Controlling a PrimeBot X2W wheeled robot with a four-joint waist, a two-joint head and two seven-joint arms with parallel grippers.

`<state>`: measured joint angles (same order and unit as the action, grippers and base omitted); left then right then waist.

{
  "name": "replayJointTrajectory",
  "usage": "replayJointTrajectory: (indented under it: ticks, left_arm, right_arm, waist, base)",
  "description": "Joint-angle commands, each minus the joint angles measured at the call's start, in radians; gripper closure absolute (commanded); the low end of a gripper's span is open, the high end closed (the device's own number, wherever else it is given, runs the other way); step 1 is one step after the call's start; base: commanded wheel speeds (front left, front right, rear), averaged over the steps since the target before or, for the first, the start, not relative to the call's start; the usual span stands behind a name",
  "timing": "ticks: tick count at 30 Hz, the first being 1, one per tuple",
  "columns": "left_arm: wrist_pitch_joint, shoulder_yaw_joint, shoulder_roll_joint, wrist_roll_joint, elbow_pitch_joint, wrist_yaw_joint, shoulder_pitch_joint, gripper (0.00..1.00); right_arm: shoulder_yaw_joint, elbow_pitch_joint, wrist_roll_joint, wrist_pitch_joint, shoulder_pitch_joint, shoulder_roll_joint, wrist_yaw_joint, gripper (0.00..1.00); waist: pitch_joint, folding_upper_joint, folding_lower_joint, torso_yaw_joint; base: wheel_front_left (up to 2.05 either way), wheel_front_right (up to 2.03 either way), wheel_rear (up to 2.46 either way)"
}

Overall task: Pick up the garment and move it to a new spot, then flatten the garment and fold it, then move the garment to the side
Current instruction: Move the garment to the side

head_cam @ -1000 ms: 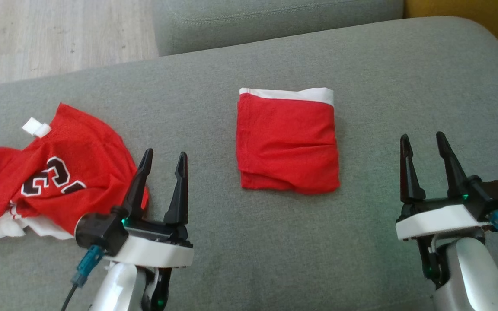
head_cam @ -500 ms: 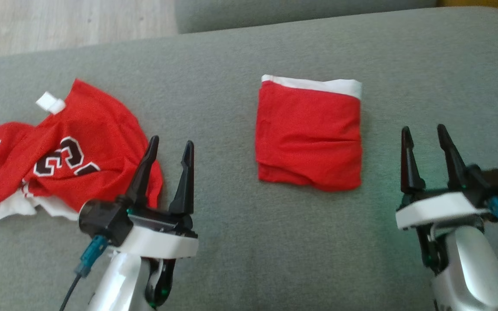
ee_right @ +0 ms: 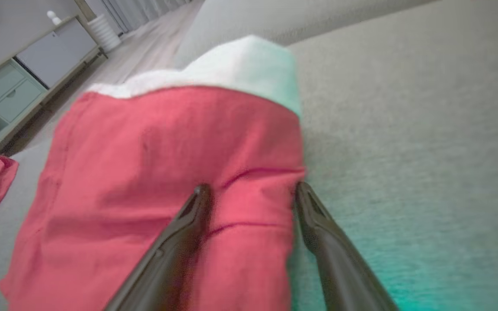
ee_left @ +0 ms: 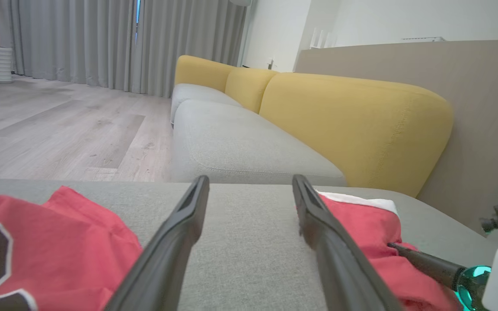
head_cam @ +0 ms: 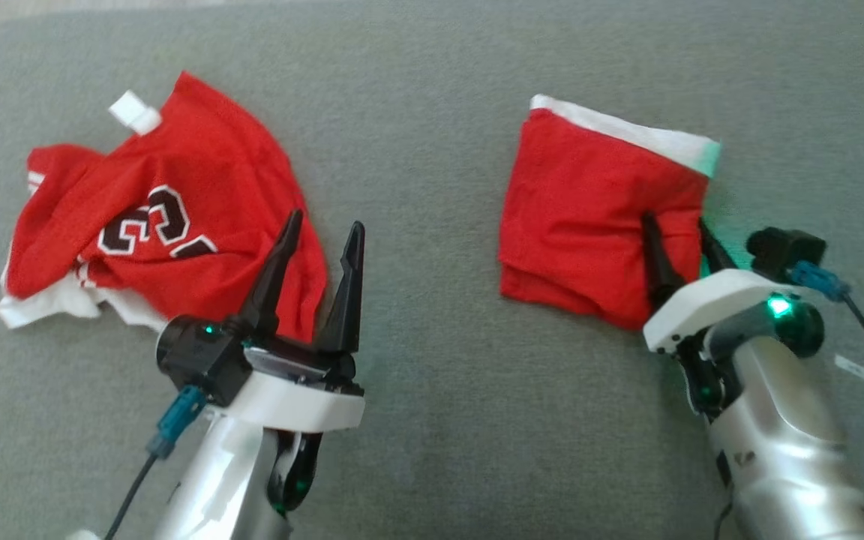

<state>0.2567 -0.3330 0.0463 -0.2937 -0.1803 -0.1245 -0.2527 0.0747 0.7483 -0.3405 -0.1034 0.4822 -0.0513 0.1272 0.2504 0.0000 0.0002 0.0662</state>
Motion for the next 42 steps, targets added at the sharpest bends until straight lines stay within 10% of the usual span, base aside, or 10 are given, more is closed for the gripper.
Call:
replayJointTrajectory:
  ticks: [1,8,10,11,24,42]
  left_arm:
    - [0.005,0.019,0.004,-0.007,0.030,-0.002,-0.044,0.00]
    - [0.005,0.002,0.004,-0.008,0.026,0.003,-0.056,0.00]
    - [0.005,0.001,0.004,-0.006,0.023,0.003,-0.059,0.00]
    - [0.005,0.002,0.004,-0.004,0.021,0.004,-0.060,0.00]
    - [0.005,-0.032,0.004,-0.008,0.035,0.004,-0.070,0.00]
    - [0.005,-0.119,0.004,-0.025,0.067,0.025,-0.140,0.00]
  right_arm:
    - [0.037,0.011,-0.017,0.003,0.044,0.001,0.003,0.00]
    - [0.089,0.195,-0.054,-0.023,0.134,0.001,0.003,0.00]
    - [0.104,0.232,-0.036,-0.054,0.155,0.001,0.003,0.95]
    - [0.111,0.244,-0.027,-0.073,0.165,0.001,0.003,1.00]
    - [0.205,0.263,0.166,-0.132,0.234,-0.103,0.003,1.00]
    - [0.578,0.123,-0.041,0.116,0.291,-0.666,0.003,1.00]
  waist:
    - [0.022,0.0000,-0.0002,0.023]
    - [0.051,0.0000,-0.0002,0.042]
    - [0.052,0.0000,-0.0002,0.039]
    - [0.050,0.0000,-0.0002,0.036]
    - [-0.009,0.0000,-0.0002,-0.064]
    - [0.074,0.0000,-0.0002,-0.055]
  base:
    - [0.00,0.00,0.00]
    - [0.00,0.00,0.00]
    - [0.00,0.00,0.00]
    - [0.00,0.00,0.00]
    - [0.00,0.00,0.00]
    - [0.00,0.00,0.00]
